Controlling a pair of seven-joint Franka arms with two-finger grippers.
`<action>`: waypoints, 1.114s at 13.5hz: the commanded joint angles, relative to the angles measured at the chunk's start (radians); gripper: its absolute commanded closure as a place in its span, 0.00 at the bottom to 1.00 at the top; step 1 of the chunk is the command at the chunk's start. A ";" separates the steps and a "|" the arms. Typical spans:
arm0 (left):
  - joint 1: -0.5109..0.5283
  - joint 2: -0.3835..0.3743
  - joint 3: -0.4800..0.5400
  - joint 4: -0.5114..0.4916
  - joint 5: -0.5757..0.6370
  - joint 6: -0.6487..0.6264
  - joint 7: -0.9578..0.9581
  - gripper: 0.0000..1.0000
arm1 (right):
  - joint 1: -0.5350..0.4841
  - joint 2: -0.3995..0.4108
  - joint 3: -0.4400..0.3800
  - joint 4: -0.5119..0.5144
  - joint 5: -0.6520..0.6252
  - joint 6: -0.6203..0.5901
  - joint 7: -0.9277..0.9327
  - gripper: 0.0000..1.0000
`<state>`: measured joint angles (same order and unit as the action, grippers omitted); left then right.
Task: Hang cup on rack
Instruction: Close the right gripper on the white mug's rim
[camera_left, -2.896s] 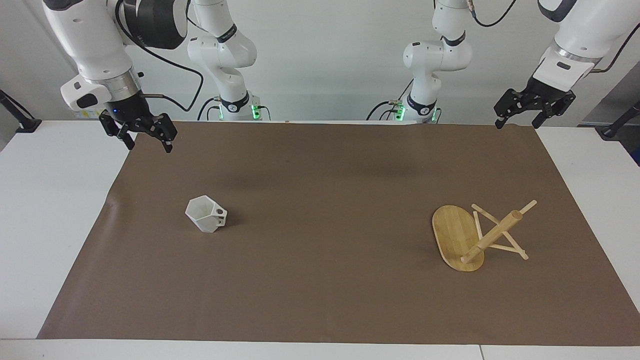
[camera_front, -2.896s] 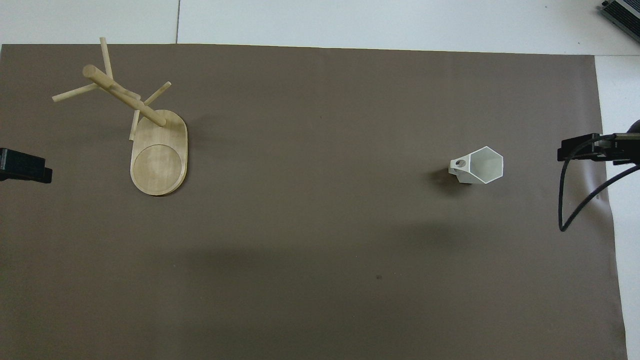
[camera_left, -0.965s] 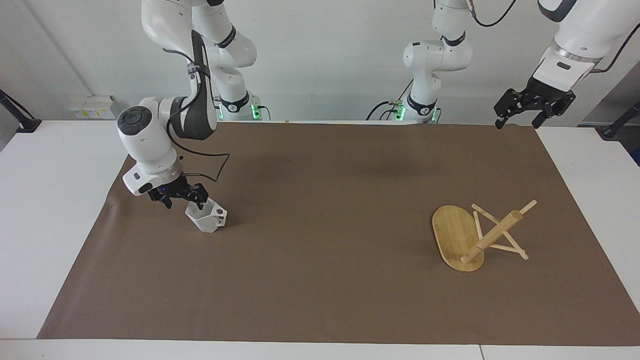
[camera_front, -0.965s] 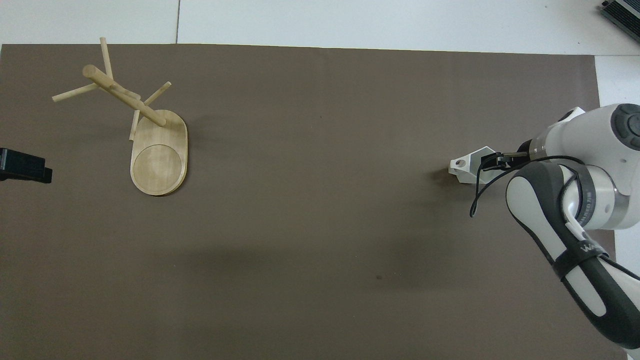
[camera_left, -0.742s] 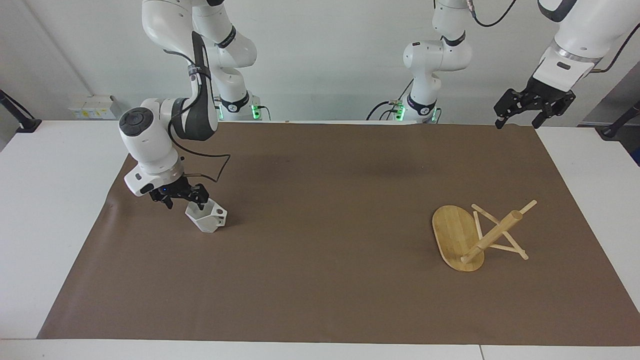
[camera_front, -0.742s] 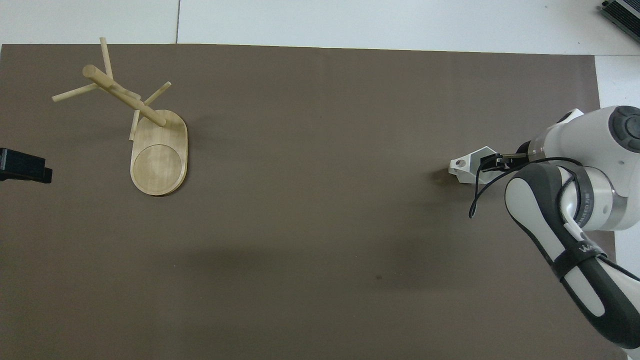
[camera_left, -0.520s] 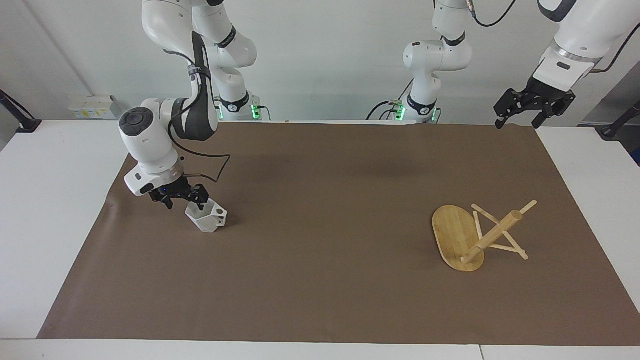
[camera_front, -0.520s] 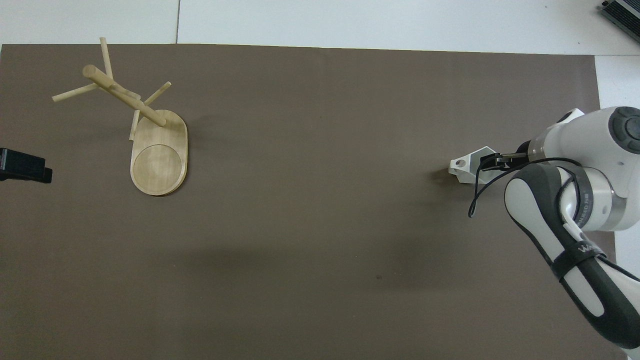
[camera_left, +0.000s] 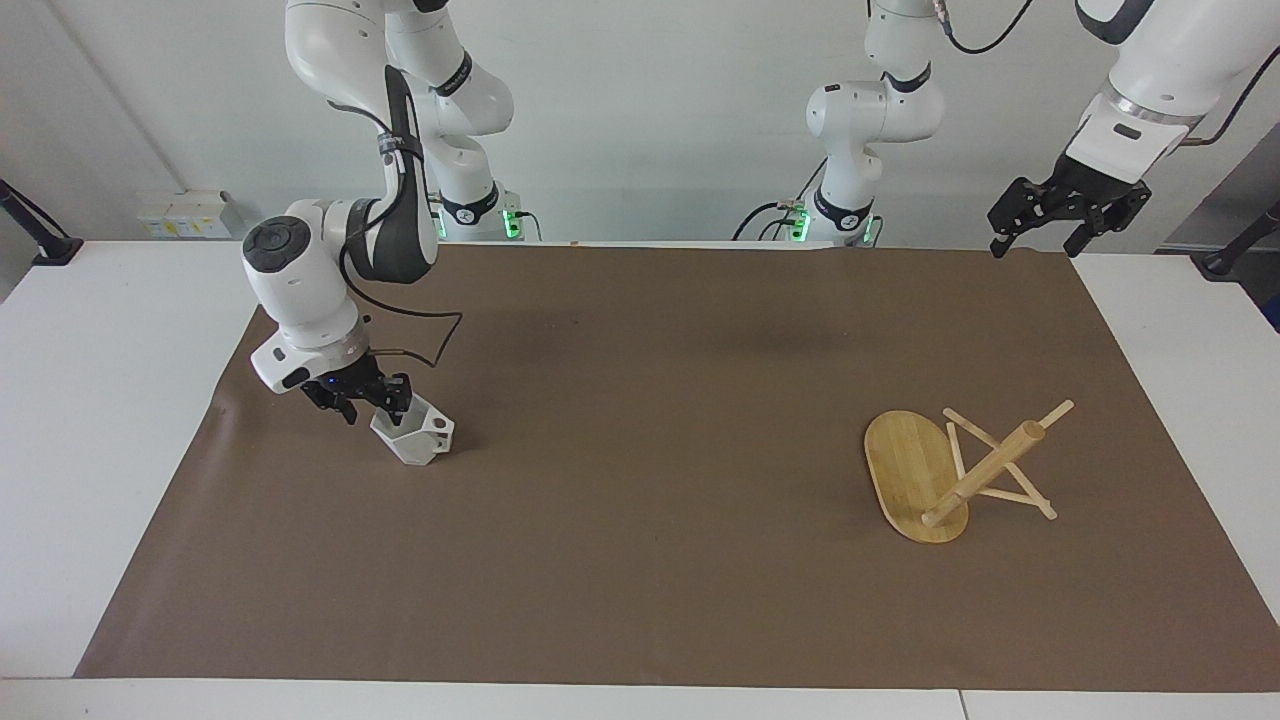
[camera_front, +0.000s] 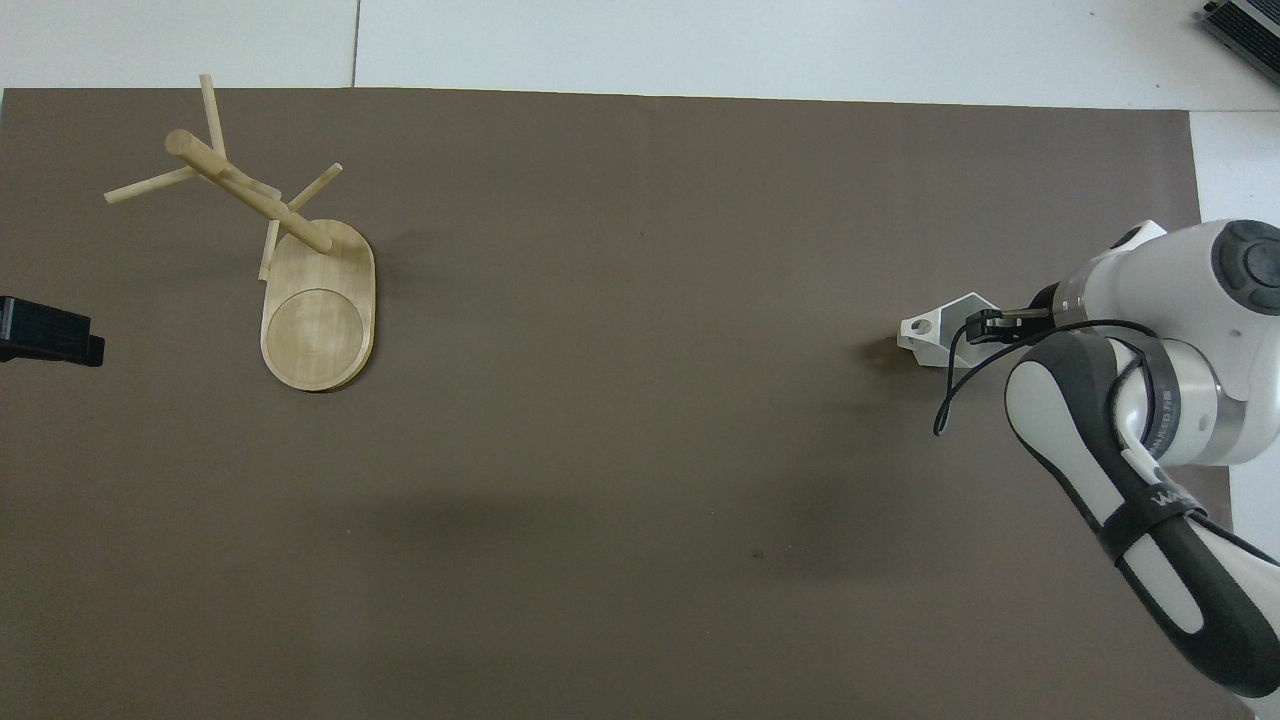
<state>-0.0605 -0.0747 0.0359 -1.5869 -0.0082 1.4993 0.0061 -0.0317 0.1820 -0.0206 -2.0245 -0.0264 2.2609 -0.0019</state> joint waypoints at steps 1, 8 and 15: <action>-0.012 -0.022 0.009 -0.024 0.016 -0.001 -0.011 0.00 | -0.007 -0.003 0.005 -0.014 0.005 0.029 -0.017 0.60; -0.012 -0.022 0.009 -0.024 0.016 -0.001 -0.011 0.00 | -0.007 -0.003 0.005 -0.011 0.005 0.029 -0.009 1.00; -0.012 -0.022 0.009 -0.024 0.016 -0.001 -0.011 0.00 | -0.007 -0.001 0.007 0.047 0.005 -0.030 0.011 1.00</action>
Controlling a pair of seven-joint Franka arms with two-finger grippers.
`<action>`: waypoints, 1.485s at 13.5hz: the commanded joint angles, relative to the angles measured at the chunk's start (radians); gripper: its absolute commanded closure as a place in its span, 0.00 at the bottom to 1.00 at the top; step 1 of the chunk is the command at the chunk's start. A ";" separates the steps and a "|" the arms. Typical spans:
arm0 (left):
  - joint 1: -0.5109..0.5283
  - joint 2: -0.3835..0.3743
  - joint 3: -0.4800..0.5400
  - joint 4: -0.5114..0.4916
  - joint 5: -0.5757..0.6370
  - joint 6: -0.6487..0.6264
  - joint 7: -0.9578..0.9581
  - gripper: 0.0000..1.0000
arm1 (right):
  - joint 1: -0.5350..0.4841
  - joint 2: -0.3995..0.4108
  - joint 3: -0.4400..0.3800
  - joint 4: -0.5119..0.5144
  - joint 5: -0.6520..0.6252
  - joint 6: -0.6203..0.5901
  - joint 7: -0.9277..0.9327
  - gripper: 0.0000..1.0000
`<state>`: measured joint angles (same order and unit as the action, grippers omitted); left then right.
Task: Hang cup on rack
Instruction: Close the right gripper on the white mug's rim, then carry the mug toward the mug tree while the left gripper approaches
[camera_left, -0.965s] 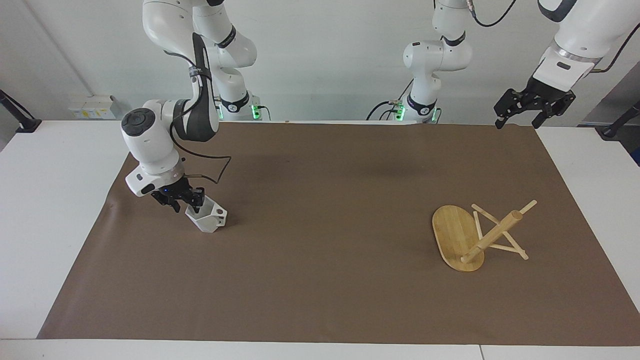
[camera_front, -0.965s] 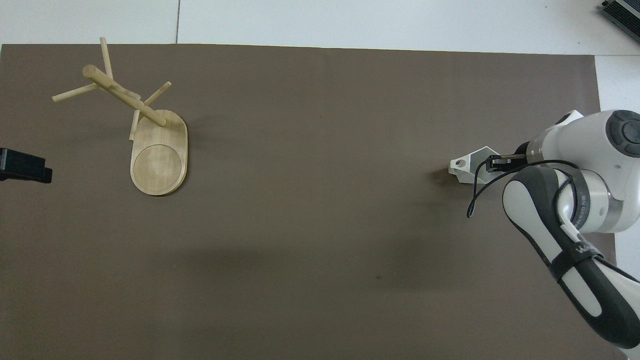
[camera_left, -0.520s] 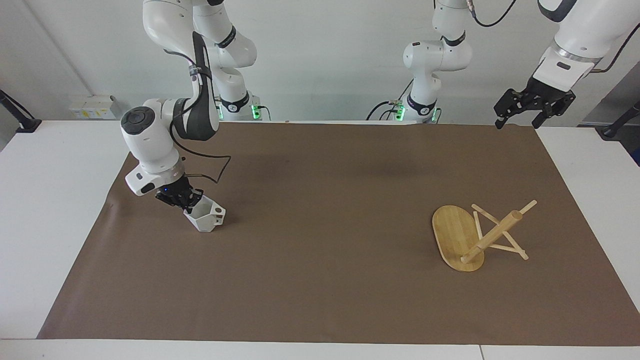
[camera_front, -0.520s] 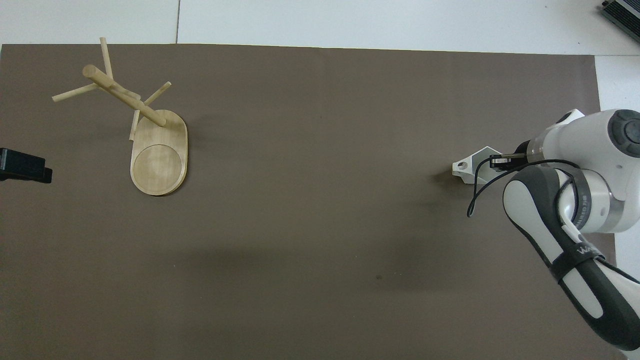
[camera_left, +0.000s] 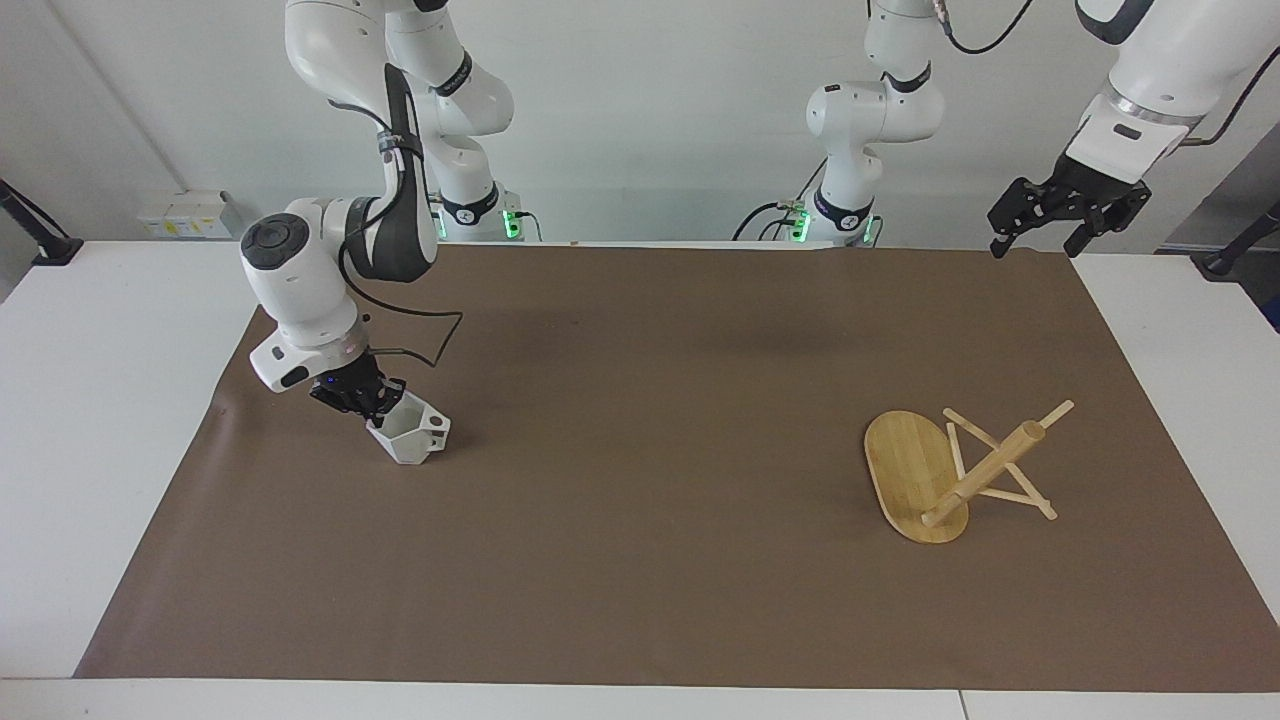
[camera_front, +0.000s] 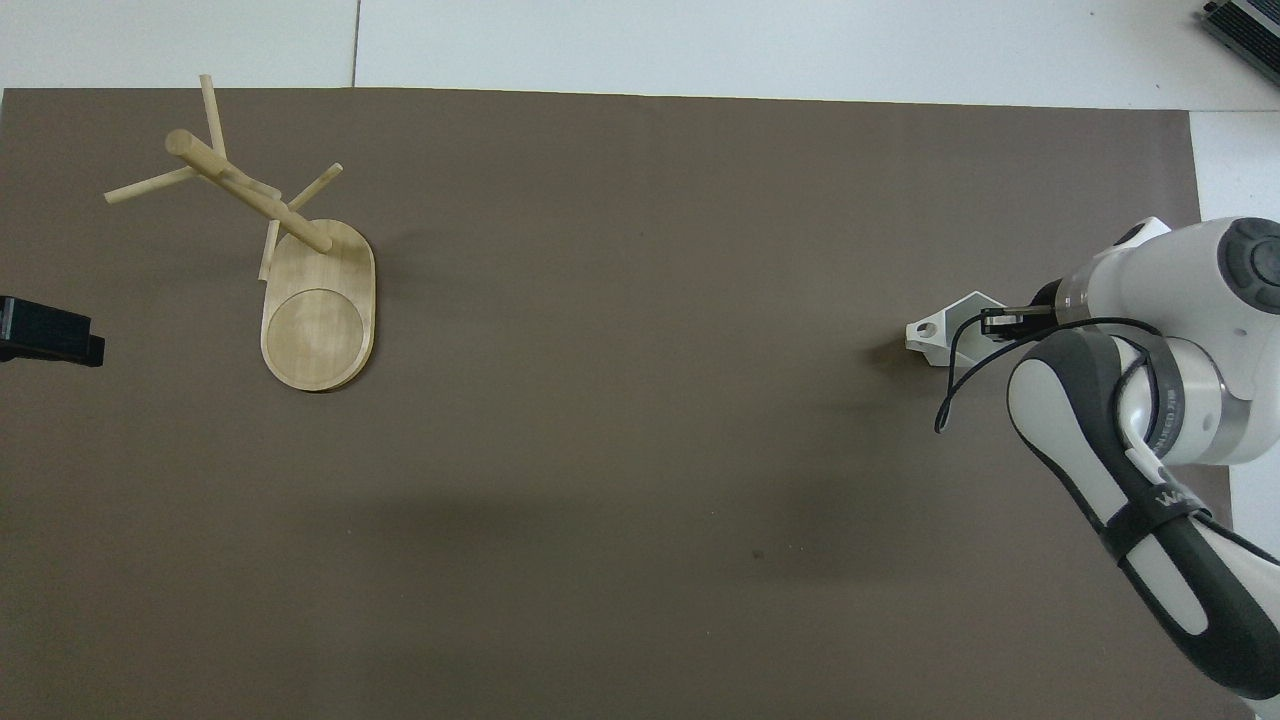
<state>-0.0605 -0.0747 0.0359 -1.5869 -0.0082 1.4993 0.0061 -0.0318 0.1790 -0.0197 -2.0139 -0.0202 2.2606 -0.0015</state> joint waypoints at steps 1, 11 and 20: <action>-0.012 -0.022 0.009 -0.024 0.016 -0.001 -0.011 0.00 | -0.007 -0.003 0.004 0.052 0.003 -0.062 0.009 1.00; -0.021 -0.022 0.006 -0.024 0.016 0.001 -0.014 0.00 | -0.007 -0.019 0.006 0.223 0.120 -0.300 0.029 1.00; -0.013 -0.025 0.004 -0.027 -0.024 -0.017 -0.023 0.00 | -0.007 -0.053 0.095 0.380 0.134 -0.481 0.101 1.00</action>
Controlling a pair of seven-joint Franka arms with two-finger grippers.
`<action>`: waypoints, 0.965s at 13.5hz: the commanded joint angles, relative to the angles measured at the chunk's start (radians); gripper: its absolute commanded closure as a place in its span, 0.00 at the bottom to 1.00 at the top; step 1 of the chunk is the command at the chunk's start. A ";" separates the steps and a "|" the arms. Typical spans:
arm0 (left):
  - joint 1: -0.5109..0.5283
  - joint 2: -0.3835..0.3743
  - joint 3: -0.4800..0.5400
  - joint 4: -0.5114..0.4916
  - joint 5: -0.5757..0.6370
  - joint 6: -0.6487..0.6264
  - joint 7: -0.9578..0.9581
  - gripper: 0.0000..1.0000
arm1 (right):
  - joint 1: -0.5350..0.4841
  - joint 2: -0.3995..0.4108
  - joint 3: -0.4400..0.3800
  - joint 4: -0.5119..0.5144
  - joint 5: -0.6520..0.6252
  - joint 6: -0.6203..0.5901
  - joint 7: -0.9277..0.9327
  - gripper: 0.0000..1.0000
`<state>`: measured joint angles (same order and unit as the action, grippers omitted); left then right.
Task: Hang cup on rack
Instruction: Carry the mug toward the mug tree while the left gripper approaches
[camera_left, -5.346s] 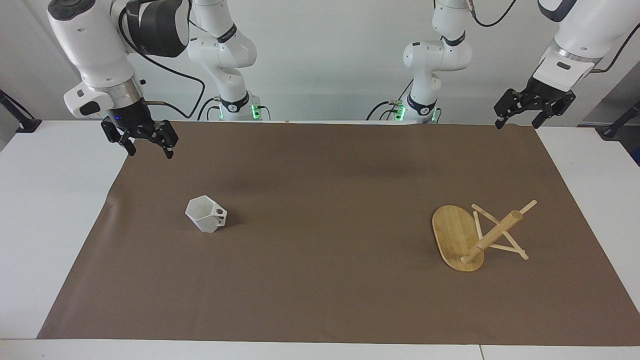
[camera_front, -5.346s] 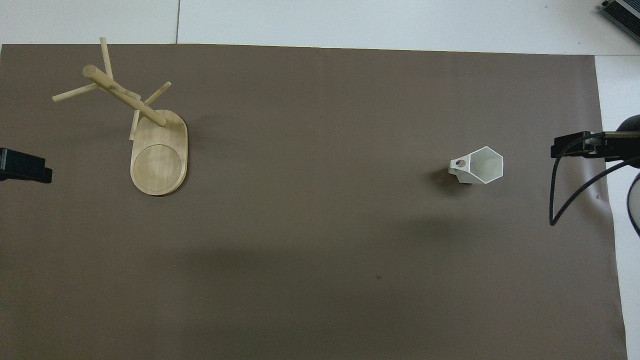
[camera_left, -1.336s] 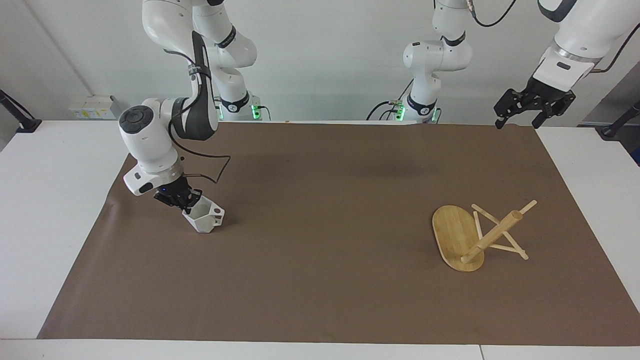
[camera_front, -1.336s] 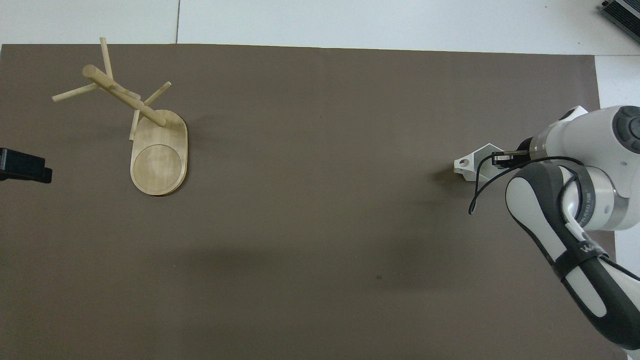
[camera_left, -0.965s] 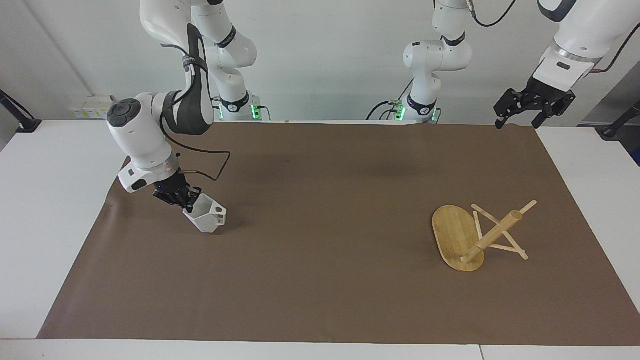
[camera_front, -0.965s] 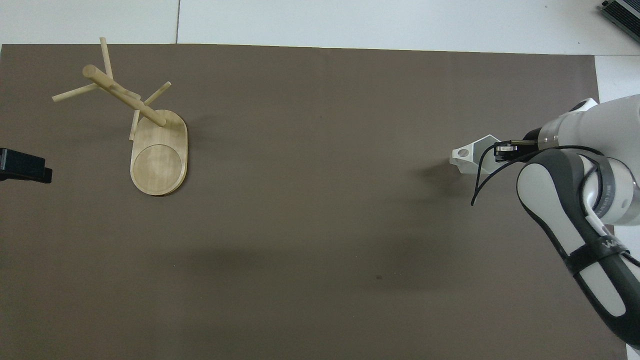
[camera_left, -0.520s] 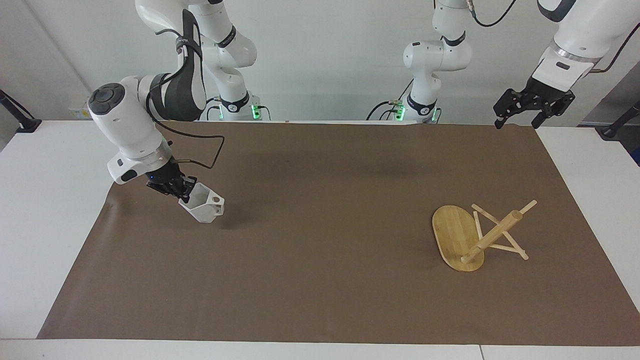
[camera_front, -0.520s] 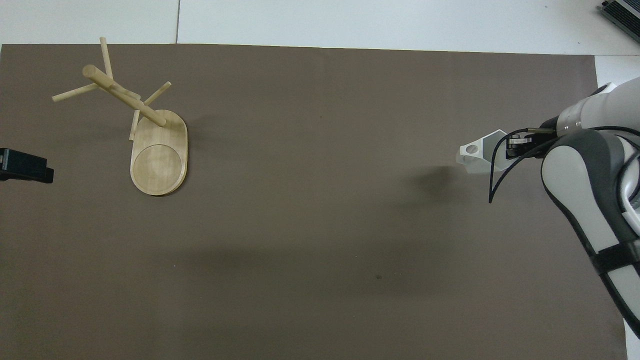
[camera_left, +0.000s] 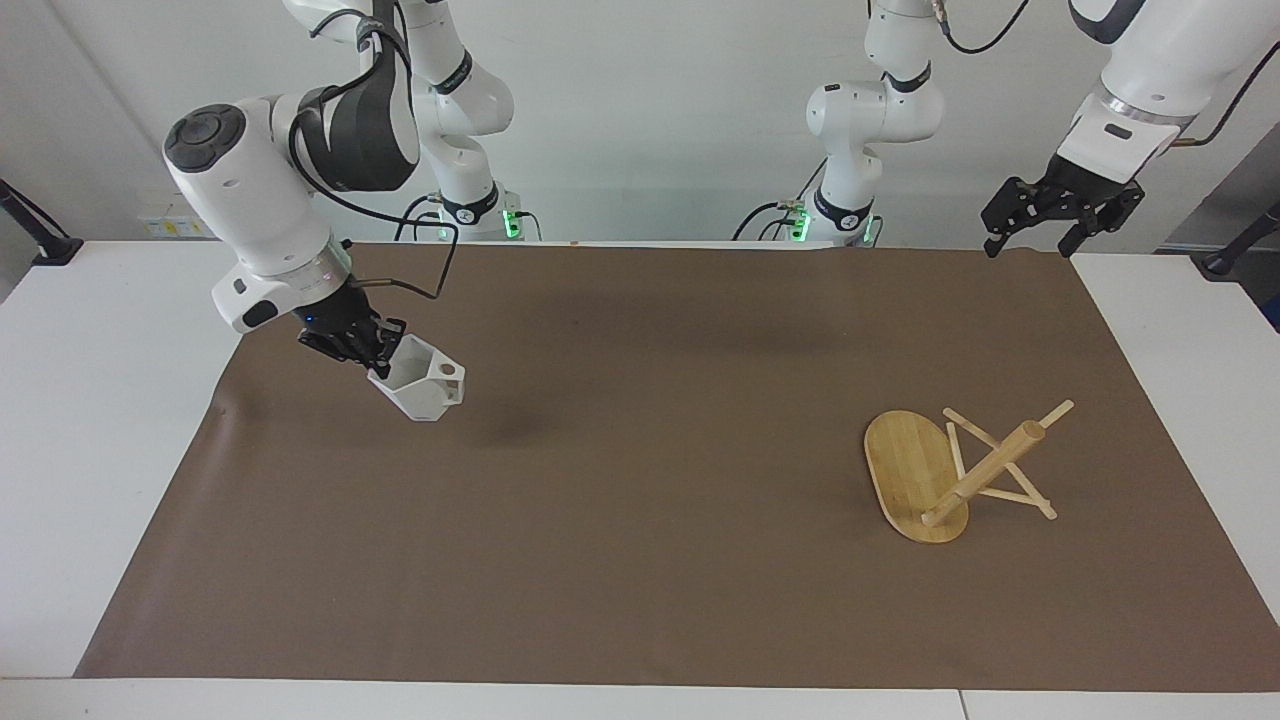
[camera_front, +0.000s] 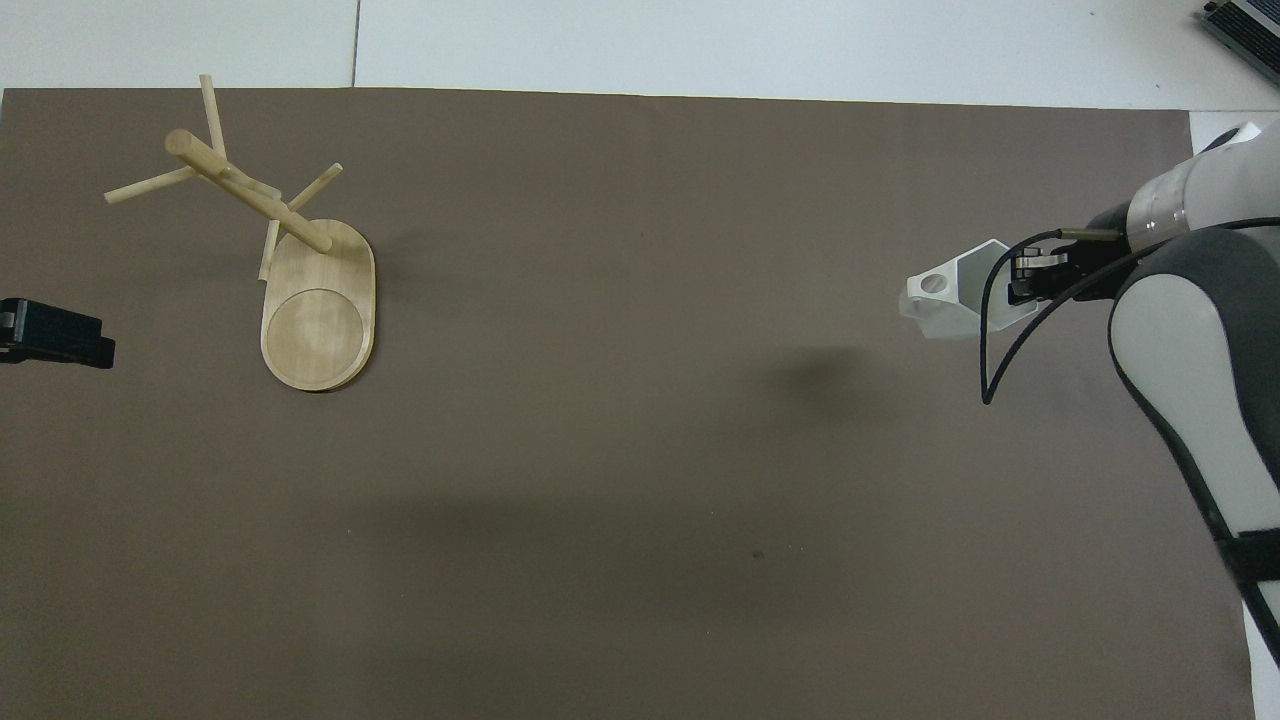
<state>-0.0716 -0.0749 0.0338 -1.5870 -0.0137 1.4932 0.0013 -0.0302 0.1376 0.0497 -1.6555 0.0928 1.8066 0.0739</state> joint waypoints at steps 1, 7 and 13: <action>-0.001 -0.025 0.006 -0.031 -0.029 -0.011 -0.024 0.00 | -0.008 -0.018 0.033 0.023 0.059 -0.026 0.042 1.00; 0.001 -0.025 0.011 -0.038 -0.097 0.005 -0.098 0.00 | -0.008 -0.035 0.073 0.022 0.299 -0.001 0.052 1.00; -0.001 -0.025 0.006 -0.044 -0.190 0.044 -0.248 0.00 | -0.007 -0.036 0.168 0.013 0.502 0.099 0.053 1.00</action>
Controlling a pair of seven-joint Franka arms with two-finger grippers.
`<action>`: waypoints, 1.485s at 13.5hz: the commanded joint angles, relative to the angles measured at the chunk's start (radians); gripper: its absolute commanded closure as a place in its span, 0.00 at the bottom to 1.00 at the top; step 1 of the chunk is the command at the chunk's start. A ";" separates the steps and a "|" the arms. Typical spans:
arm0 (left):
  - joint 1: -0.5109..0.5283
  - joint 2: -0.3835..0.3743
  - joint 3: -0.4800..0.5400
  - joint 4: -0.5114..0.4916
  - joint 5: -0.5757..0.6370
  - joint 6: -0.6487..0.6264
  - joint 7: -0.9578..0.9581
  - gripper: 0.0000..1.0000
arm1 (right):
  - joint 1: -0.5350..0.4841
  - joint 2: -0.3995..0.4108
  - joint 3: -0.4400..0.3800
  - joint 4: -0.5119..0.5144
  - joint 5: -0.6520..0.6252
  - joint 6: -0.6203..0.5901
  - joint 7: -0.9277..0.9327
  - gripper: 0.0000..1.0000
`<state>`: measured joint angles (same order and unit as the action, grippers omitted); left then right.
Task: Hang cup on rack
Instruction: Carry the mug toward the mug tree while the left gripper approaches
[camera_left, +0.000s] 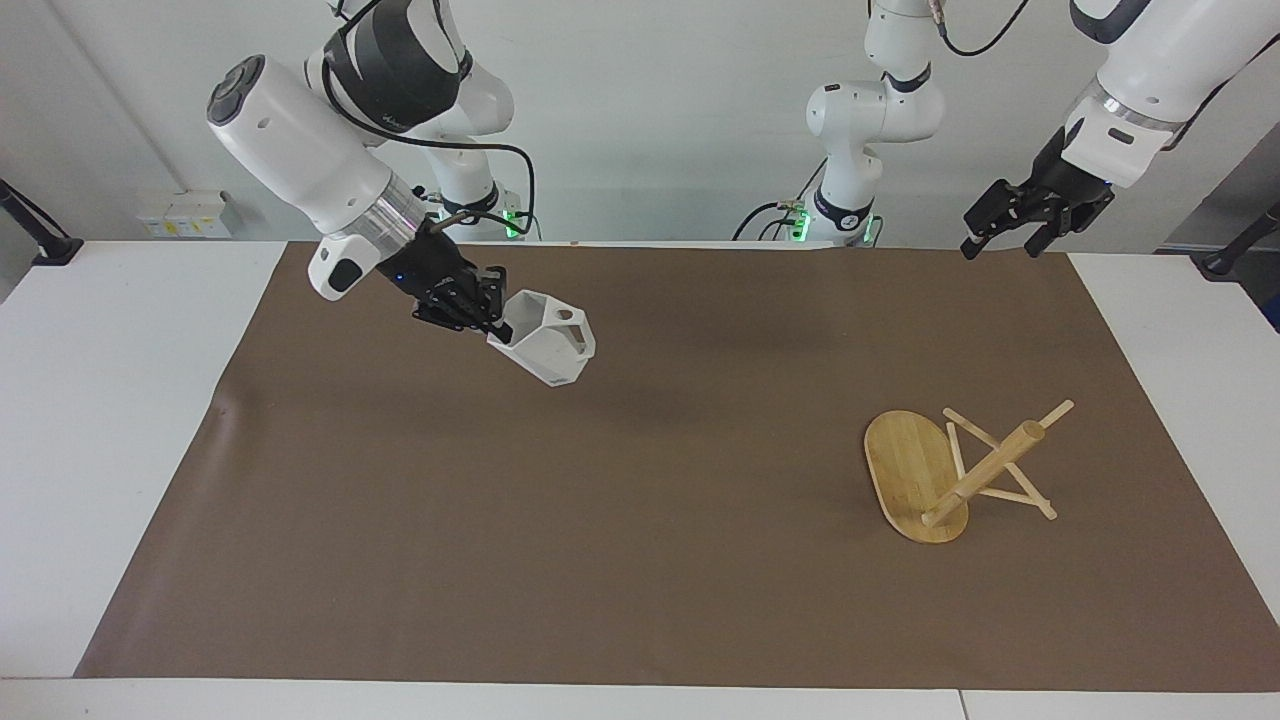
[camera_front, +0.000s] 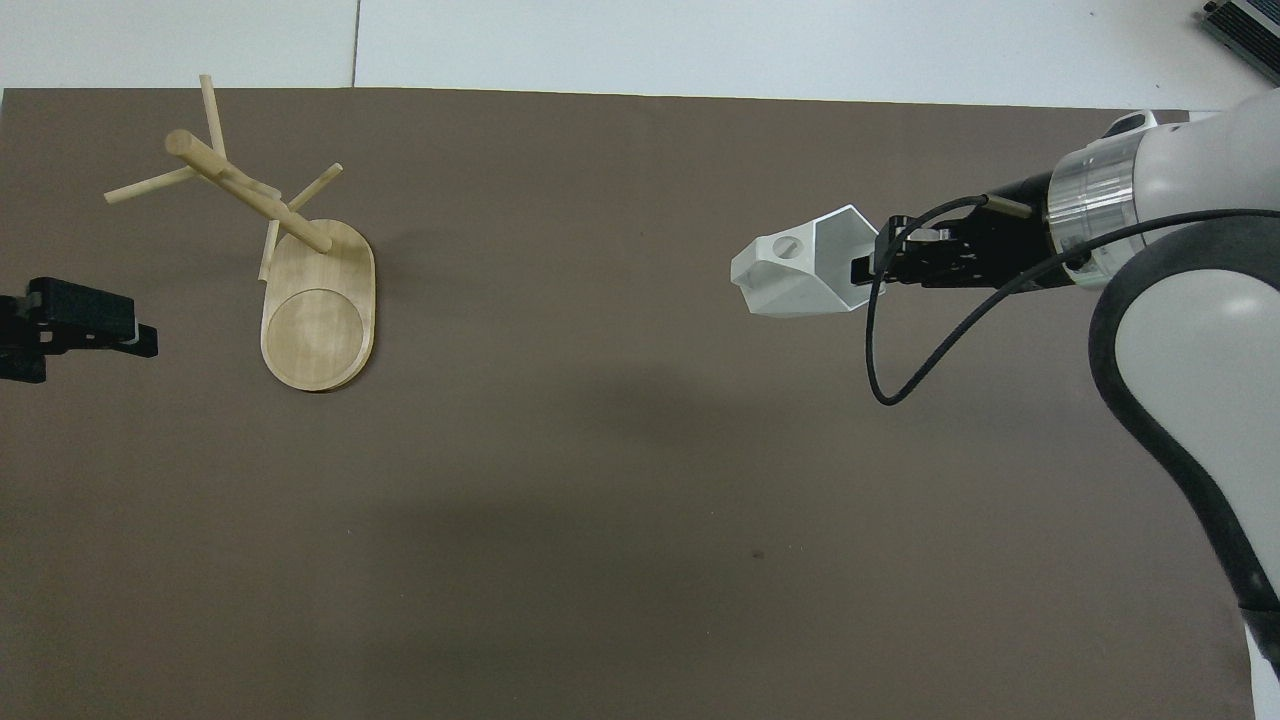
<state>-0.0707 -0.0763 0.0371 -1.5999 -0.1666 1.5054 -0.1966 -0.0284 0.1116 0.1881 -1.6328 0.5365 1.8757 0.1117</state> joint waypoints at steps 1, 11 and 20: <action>-0.001 -0.023 0.004 -0.038 -0.080 0.041 -0.072 0.00 | -0.008 -0.012 0.040 -0.013 0.089 0.046 0.016 1.00; -0.017 0.006 -0.063 -0.075 -0.348 0.197 -0.693 0.00 | -0.007 -0.032 0.250 -0.077 0.249 0.290 0.074 1.00; -0.011 0.082 -0.086 -0.077 -0.562 0.299 -1.242 0.00 | -0.007 -0.027 0.445 -0.122 0.257 0.575 0.215 1.00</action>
<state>-0.0757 0.0008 -0.0550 -1.6647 -0.6946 1.7800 -1.3707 -0.0186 0.1093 0.6021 -1.7289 0.7618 2.4175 0.3115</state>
